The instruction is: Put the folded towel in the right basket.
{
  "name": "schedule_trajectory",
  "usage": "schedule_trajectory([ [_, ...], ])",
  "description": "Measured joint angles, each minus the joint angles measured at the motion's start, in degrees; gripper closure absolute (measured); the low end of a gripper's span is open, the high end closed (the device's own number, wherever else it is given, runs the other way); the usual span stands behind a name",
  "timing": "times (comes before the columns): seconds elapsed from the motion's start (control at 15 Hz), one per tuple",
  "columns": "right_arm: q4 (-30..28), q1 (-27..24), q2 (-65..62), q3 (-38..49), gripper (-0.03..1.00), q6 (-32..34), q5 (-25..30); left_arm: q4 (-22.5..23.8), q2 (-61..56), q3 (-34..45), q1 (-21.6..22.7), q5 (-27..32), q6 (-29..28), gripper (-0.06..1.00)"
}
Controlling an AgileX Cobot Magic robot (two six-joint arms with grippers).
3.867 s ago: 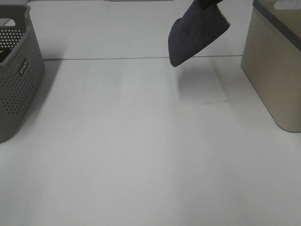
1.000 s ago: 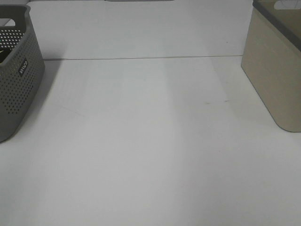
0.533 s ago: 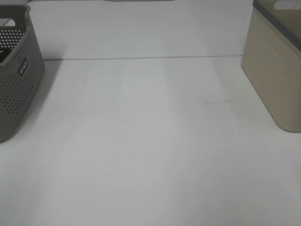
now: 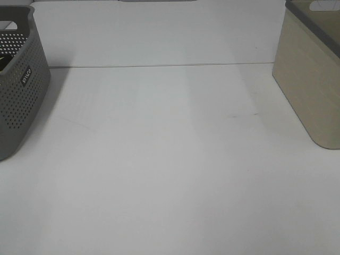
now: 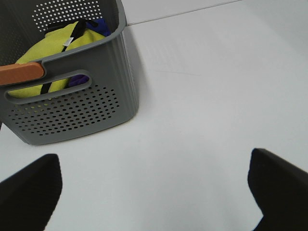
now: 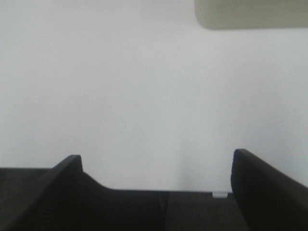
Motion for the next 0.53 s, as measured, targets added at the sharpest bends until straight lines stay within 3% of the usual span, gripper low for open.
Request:
schedule_trajectory([
  [0.27,1.0,0.0,-15.8,0.4,0.19,-2.2,-1.1,0.0,0.0,0.0,0.0,0.0,0.0,-0.04],
  [0.53,1.0,0.0,-18.2,0.4,0.19,-2.2,-1.2,0.0,0.0,0.0,0.0,0.0,0.0,-0.04],
])
